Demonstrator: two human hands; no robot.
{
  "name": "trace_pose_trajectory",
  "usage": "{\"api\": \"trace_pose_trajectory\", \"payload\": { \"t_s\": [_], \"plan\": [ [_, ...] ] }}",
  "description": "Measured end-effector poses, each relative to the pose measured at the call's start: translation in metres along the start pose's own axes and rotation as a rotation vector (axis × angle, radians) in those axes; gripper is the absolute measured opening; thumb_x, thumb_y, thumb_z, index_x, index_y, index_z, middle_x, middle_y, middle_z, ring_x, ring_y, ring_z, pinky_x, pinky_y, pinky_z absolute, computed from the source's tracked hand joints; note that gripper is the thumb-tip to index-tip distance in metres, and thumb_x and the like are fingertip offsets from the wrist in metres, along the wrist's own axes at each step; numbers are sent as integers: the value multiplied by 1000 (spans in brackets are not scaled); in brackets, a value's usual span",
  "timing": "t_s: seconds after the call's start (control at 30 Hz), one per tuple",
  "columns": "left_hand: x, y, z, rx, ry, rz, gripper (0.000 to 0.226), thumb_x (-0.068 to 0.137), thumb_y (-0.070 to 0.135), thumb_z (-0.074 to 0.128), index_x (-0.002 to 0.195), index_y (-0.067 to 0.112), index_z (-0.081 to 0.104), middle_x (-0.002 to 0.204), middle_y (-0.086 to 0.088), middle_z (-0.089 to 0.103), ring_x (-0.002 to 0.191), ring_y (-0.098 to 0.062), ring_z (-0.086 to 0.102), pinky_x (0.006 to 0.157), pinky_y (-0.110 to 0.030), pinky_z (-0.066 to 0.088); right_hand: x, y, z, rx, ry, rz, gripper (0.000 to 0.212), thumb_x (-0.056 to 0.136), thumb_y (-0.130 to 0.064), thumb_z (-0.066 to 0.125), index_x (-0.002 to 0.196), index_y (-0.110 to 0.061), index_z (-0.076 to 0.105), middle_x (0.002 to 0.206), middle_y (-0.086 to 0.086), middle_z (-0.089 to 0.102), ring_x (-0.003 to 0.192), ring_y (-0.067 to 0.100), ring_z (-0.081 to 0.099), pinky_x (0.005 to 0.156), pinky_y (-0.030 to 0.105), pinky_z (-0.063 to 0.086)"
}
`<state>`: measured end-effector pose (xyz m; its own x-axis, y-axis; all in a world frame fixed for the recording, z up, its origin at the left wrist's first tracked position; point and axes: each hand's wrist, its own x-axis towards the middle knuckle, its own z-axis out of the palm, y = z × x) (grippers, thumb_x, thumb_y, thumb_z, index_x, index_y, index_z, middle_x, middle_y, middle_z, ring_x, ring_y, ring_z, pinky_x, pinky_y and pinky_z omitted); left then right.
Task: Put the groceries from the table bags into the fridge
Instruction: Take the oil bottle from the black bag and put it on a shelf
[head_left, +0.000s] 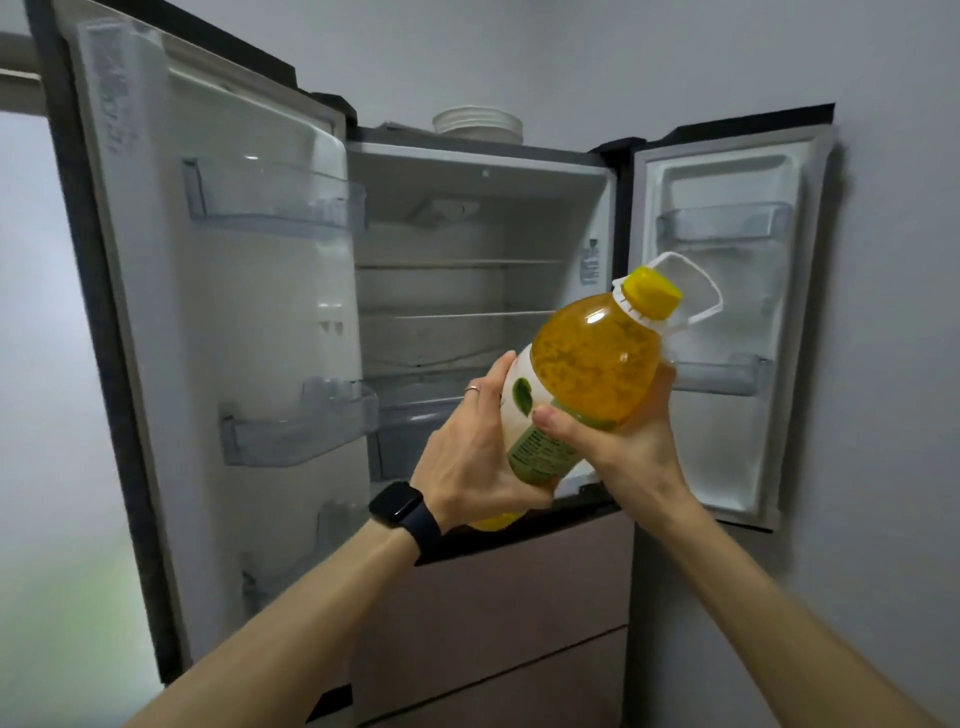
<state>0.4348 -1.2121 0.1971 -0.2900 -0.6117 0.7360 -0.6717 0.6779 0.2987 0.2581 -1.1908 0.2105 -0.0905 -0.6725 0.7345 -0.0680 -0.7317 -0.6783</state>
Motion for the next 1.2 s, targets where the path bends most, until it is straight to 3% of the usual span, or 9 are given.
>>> {"api": "trace_pose_trajectory", "payload": {
  "t_s": [0.17,0.23,0.33,0.4,0.53,0.63,0.87,1.03,1.2],
  "plan": [
    [72,-34,42,104,123,-47,130,54,50,87,153,32,4,137,-2,45,110,-22,57,76,-44,59,88,28,-28,33,-115,73,96,69,-49,87,141,-34,25,131,-6,53,116,13,62,85,36,61],
    [96,-52,54,205,139,-12,127,56,51,86,153,31,6,135,-5,44,108,-25,57,69,-43,58,122,35,-42,154,-61,153,93,72,-58,77,144,-38,21,133,-6,51,117,18,60,84,45,60],
    [133,-84,73,318,139,27,125,55,49,88,152,28,11,135,-11,46,106,-29,58,67,-41,57,171,53,-63,280,41,299,95,77,-62,70,150,-37,15,118,-10,55,103,22,66,77,55,60],
    [154,-100,74,399,143,46,127,53,49,89,152,24,14,135,-15,48,107,-33,58,70,-43,56,192,63,-71,169,14,238,91,75,-57,68,149,-38,19,120,-8,56,101,21,67,72,50,62],
    [206,-149,85,558,109,155,128,49,46,91,152,16,20,136,-20,48,112,-41,56,84,-55,55,236,101,-70,-149,-116,190,74,71,-58,77,136,-35,47,128,-1,51,112,24,59,71,43,64],
    [245,-187,95,592,132,235,127,49,39,94,149,13,21,136,-22,45,115,-44,52,92,-60,49,261,133,-62,-282,-97,123,69,75,-51,80,134,-38,48,122,-7,49,107,20,58,68,33,63],
    [330,-255,106,614,146,427,118,60,48,87,150,15,18,144,-19,41,130,-44,43,101,-68,39,300,185,-41,-441,50,-1,48,76,-49,81,113,-35,53,118,-2,53,103,17,59,71,34,63],
    [368,-285,131,524,184,512,100,72,54,71,149,18,18,148,-13,35,135,-43,40,99,-67,41,303,216,-19,-542,177,-94,43,76,-48,81,105,-37,52,111,-7,51,95,0,53,66,6,42],
    [390,-303,159,464,208,487,112,60,35,92,148,16,25,147,-13,42,135,-42,41,95,-60,50,313,241,-11,-585,197,-103,41,75,-49,82,100,-40,51,107,-14,46,93,-6,51,67,5,42]
  ]
}}
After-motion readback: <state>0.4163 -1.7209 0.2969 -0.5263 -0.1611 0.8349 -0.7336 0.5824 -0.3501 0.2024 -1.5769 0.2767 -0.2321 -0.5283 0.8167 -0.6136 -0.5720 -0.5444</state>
